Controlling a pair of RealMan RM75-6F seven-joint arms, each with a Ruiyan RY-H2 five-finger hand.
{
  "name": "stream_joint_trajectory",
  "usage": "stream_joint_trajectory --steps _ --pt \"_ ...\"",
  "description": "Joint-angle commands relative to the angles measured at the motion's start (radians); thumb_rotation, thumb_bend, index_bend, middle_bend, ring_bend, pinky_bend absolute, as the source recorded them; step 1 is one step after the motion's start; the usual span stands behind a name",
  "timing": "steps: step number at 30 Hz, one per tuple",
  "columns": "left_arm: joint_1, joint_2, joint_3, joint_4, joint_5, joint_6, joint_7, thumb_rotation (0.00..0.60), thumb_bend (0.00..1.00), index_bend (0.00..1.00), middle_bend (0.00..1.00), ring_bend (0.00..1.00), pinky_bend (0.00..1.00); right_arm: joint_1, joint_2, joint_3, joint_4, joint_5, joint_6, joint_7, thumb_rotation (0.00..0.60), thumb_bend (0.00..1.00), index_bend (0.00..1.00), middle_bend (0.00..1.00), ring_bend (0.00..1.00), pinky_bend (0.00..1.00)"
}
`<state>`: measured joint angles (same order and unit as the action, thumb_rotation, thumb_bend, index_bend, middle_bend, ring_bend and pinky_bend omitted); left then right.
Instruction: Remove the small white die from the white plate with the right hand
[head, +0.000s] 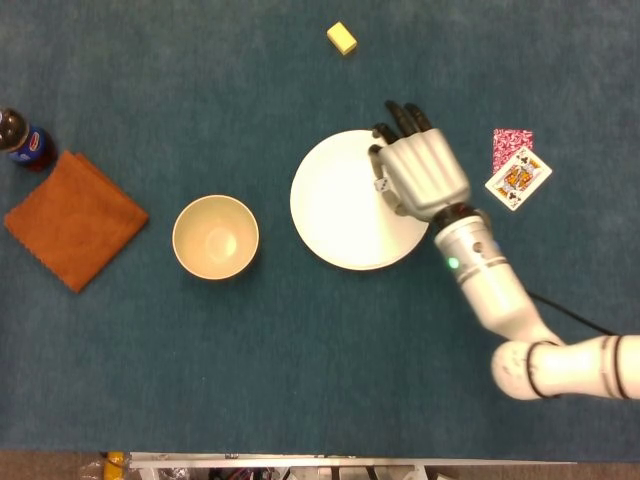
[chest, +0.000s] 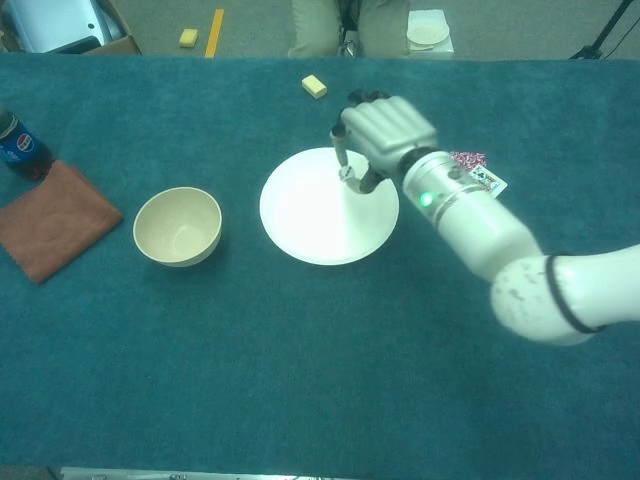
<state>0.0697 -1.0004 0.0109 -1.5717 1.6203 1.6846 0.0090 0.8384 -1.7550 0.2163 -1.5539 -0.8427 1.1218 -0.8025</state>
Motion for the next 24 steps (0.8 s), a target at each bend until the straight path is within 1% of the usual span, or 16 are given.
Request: stream_joint_trajectory --steps 1,4,7,10,13,14,16,17,20,22,24 --pt "0.000 -0.001 0.000 0.001 -0.002 -0.003 0.000 0.600 0.34 0.06 0.09 0.03 0.07 -0.050 0.096 -0.020 -0.104 -0.020 0.044 0.019 0.600 0.29 0.58 0.29 0.06 0.10" --pt "-0.003 -0.002 0.001 -0.001 0.002 -0.006 0.004 0.600 0.34 0.06 0.09 0.03 0.07 -0.063 0.140 -0.034 -0.154 0.007 0.056 -0.009 0.600 0.29 0.58 0.29 0.06 0.10" --pt "-0.005 -0.003 0.002 -0.007 0.012 -0.005 0.010 0.600 0.34 0.06 0.09 0.03 0.07 -0.065 0.155 -0.035 -0.179 0.007 0.063 -0.009 0.600 0.29 0.58 0.29 0.06 0.10" --pt "-0.005 -0.002 0.002 -0.012 0.017 -0.001 0.014 0.600 0.34 0.06 0.09 0.03 0.07 -0.072 0.144 -0.030 -0.169 -0.077 0.078 0.060 0.600 0.29 0.58 0.29 0.06 0.10" --pt "-0.002 0.002 0.002 -0.014 0.013 0.002 0.016 0.600 0.34 0.06 0.09 0.03 0.07 -0.082 0.117 -0.026 -0.135 -0.198 0.111 0.154 0.600 0.29 0.58 0.29 0.06 0.10" --pt "0.000 0.003 0.002 -0.014 0.012 0.003 0.015 0.600 0.34 0.06 0.09 0.03 0.07 -0.086 0.108 -0.028 -0.120 -0.239 0.122 0.186 0.600 0.29 0.56 0.28 0.06 0.10" --pt "0.001 0.004 0.002 -0.013 0.013 0.006 0.013 0.600 0.34 0.06 0.09 0.03 0.07 -0.094 0.100 -0.033 -0.105 -0.283 0.137 0.219 0.600 0.29 0.48 0.25 0.06 0.10" --pt "0.002 0.005 0.002 -0.012 0.014 0.008 0.012 0.600 0.34 0.06 0.09 0.03 0.07 -0.098 0.098 -0.037 -0.102 -0.300 0.142 0.230 0.600 0.29 0.41 0.24 0.06 0.10" --pt "0.002 0.004 0.003 -0.009 0.017 0.009 0.013 0.600 0.34 0.06 0.09 0.03 0.07 -0.114 0.101 -0.047 -0.100 -0.336 0.158 0.254 0.600 0.29 0.27 0.23 0.06 0.10" --pt "-0.001 0.002 0.003 -0.008 0.015 0.001 0.014 0.600 0.34 0.06 0.09 0.03 0.07 -0.122 0.107 -0.049 -0.102 -0.343 0.159 0.257 0.600 0.29 0.22 0.23 0.06 0.10" --pt "-0.003 0.000 0.003 -0.007 0.018 -0.002 0.015 0.600 0.34 0.06 0.09 0.03 0.07 -0.127 0.112 -0.049 -0.102 -0.343 0.158 0.249 0.600 0.29 0.19 0.23 0.06 0.10"
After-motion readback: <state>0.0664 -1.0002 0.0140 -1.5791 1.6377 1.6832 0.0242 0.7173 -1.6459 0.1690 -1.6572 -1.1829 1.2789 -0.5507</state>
